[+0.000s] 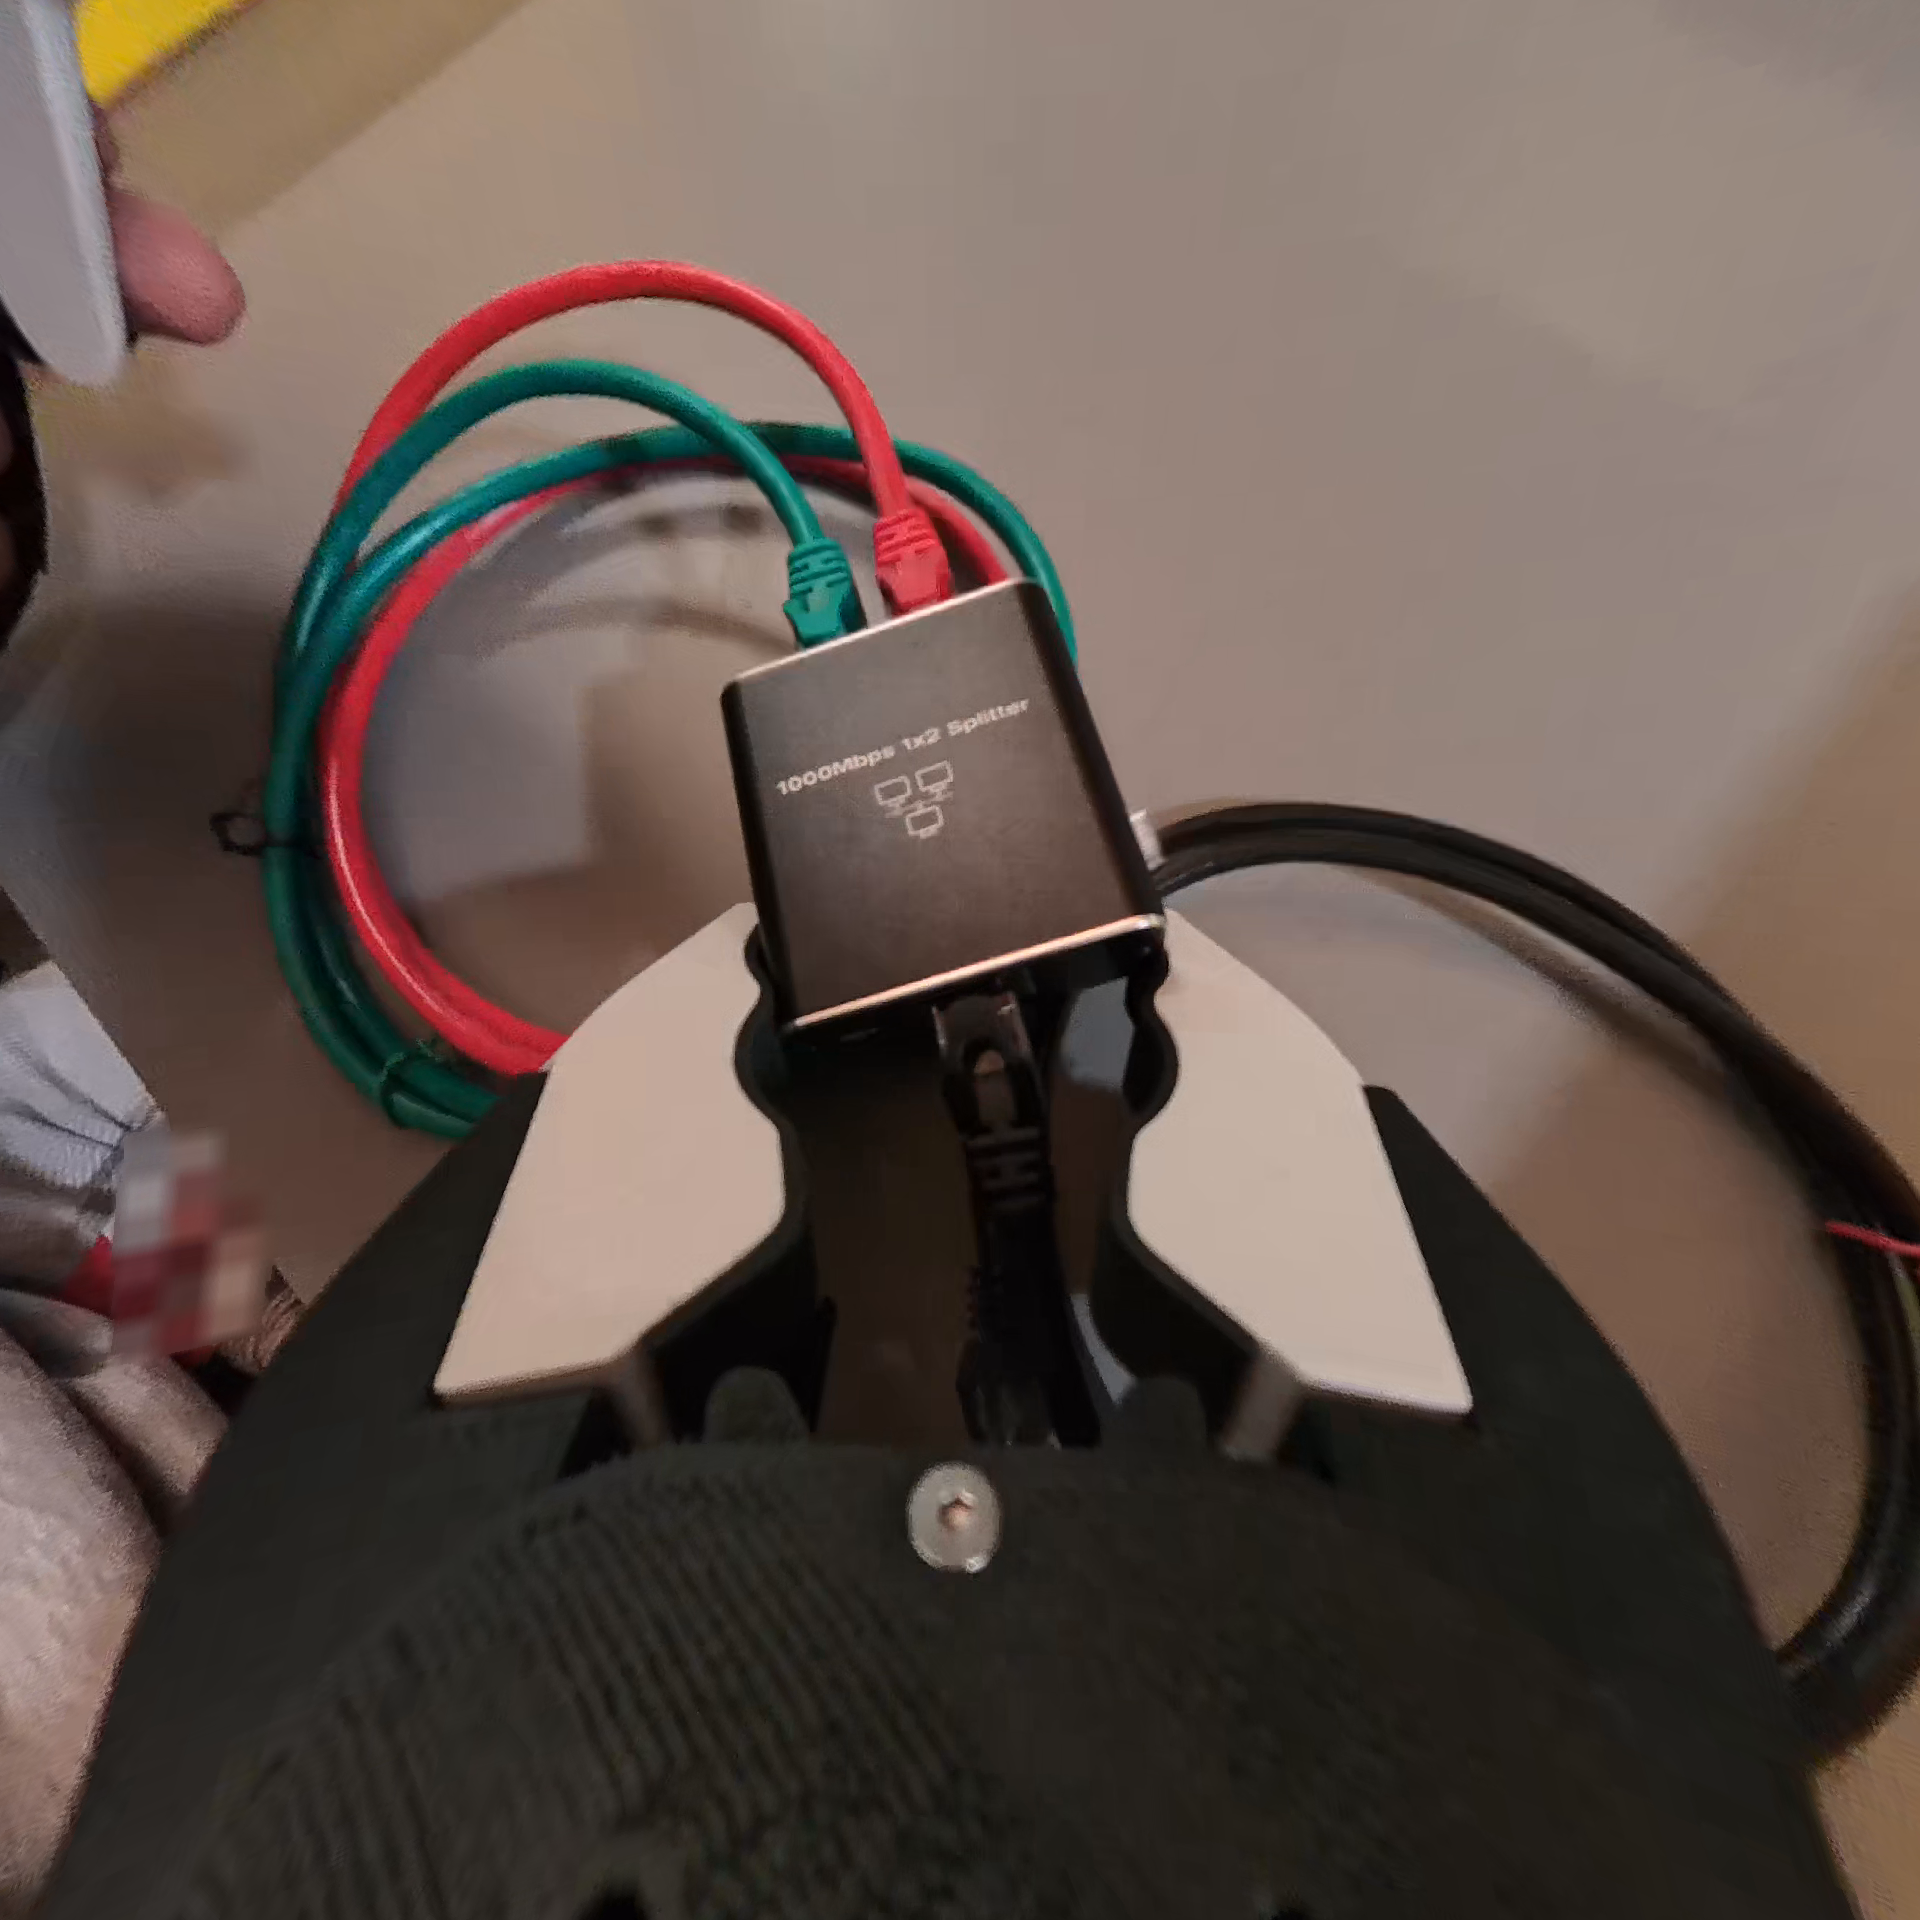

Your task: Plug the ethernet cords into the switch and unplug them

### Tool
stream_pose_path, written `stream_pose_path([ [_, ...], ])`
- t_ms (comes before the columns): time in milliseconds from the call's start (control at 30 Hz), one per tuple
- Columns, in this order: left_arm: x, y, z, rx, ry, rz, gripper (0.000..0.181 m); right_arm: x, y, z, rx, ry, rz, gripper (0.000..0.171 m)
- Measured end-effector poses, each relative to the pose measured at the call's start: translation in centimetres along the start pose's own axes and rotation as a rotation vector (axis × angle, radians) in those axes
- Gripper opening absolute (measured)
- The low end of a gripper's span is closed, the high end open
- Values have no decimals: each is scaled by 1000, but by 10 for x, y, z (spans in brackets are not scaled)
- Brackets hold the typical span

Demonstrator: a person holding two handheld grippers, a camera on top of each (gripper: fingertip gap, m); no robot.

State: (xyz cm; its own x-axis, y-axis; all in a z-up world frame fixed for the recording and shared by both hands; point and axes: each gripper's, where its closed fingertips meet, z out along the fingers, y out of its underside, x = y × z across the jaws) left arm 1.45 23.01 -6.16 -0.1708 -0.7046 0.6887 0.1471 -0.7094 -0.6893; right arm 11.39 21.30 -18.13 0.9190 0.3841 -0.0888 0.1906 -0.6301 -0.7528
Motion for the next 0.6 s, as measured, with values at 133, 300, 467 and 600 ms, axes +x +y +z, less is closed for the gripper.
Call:
stream_pose_path([
  [133, -3, -9, -6, 54, -14, -6, 48, 8, -24, -19, 139, 37, -5, 65],
  [300, -1, -4, -2, 28, -16, 14, 47, 15, -49, -43, 314, 102, -71, 65],
  [467, 0, 1, 1, -4, -27, 51, 47, 7, -40, -32, 253, 67, -167, 65],
  [600, 0, 0, 1, 5, -20, 36, 47, 4, -28, -12, 156, 0, -185, 66],
])
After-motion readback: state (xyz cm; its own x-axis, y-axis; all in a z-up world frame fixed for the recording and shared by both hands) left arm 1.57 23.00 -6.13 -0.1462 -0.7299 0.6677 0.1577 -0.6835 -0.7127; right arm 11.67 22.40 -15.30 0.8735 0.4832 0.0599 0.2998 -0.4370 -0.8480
